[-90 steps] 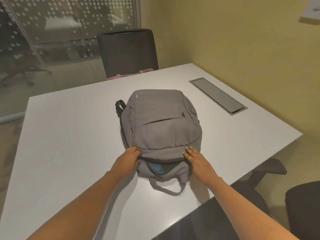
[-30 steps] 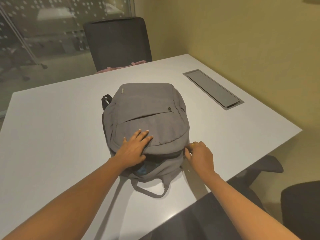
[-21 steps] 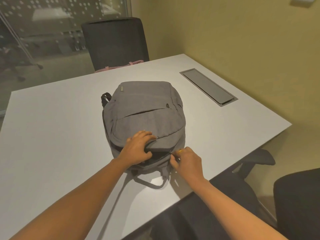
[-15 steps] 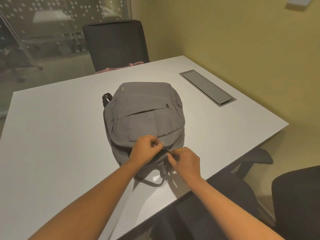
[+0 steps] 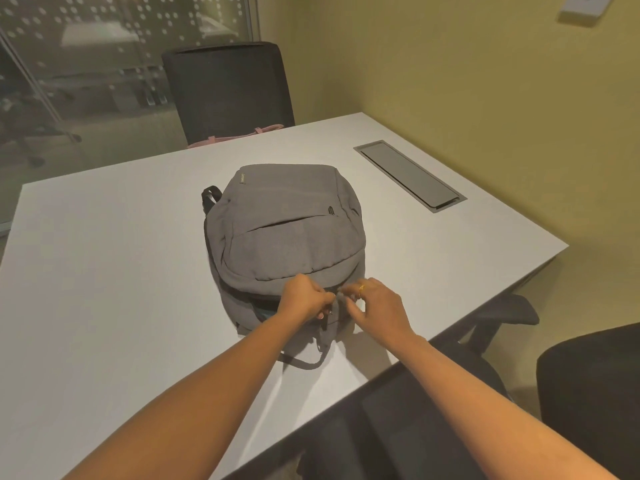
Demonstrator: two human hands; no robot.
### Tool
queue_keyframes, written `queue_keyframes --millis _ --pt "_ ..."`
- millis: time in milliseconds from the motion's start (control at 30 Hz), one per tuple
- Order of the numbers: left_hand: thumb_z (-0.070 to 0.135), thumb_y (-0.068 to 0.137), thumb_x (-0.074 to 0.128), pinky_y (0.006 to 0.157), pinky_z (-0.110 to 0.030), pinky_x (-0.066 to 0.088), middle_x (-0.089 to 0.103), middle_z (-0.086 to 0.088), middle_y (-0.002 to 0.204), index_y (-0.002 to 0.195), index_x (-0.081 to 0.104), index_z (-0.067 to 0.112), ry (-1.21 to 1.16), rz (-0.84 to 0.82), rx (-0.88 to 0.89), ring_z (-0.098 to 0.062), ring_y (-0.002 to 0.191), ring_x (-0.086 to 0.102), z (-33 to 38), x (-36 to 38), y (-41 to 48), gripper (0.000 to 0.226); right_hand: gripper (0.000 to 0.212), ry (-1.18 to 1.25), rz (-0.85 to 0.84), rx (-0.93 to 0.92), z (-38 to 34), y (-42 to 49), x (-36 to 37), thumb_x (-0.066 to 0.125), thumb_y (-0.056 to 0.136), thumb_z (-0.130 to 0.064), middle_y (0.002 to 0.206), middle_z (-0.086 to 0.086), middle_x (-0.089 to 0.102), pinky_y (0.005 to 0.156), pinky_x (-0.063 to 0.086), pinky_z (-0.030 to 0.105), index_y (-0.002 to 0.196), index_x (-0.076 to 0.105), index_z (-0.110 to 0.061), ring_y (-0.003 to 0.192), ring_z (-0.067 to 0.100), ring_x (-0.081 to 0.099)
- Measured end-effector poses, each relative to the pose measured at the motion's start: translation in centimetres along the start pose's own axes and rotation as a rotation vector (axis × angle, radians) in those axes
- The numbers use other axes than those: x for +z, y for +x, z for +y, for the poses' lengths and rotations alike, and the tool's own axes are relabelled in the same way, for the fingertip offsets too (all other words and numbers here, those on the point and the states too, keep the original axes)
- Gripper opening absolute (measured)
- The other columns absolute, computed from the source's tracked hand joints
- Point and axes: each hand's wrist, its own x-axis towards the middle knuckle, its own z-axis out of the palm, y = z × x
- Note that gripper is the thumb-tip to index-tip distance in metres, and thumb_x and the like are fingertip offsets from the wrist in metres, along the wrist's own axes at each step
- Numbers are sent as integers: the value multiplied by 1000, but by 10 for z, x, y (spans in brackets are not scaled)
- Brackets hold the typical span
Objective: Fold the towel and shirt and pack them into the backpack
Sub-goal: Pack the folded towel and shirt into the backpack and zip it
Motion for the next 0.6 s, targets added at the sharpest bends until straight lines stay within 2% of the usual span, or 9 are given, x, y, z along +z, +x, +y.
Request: queue_keyframes --millis 33,100,200,300,433,500,600 --pt "17 81 67 50 -20 45 57 -5 50 69 70 0 7 17 19 -11 44 51 0 1 -1 21 20 -61 2 -51 2 5 0 63 83 -24 92 0 68 61 46 28 101 70 -18 88 20 60" --pt "16 81 67 51 -21 45 56 -3 49 67 70 2 26 42 53 -10 44 51 0 1 -2 20 27 -156 -25 -147 5 15 2 75 73 -13 92 2 67 53 48 28 99 71 -17 84 24 62" --pt "14 82 66 51 -20 47 57 -1 52 70 70 3 53 47 80 -9 46 52 -3 -2 -3 17 25 -288 -54 -231 0 26 1 85 60 -17 77 -2 65 44 39 19 83 74 -19 69 20 60" --pt "15 82 67 57 -23 50 57 -1 54 72 70 1 80 52 105 -9 49 52 -9 -8 -5 18 17 -414 -54 -304 -3 31 -1 86 57 -21 64 -5 60 41 31 18 68 73 -21 61 16 54" --pt "16 82 66 64 -26 51 59 -5 57 64 66 8 209 53 148 -12 54 54 -23 -25 -9 20 16 -515 -92 -378 1 34 -3 85 57 -23 60 -6 58 46 22 19 61 70 -20 58 16 51" --pt "16 82 65 62 -27 50 57 -8 59 63 62 8 258 56 134 -17 57 53 -33 -38 -11 22 16 -534 -90 -405 6 35 -4 85 57 -23 60 -7 57 47 21 19 61 70 -21 59 16 50" --pt "14 82 64 55 -23 39 53 -8 60 62 59 8 323 91 93 -17 57 47 -52 -61 -14 22 15 -556 -93 -434 12 37 -6 84 56 -21 57 -7 56 46 21 21 58 69 -21 58 16 49"
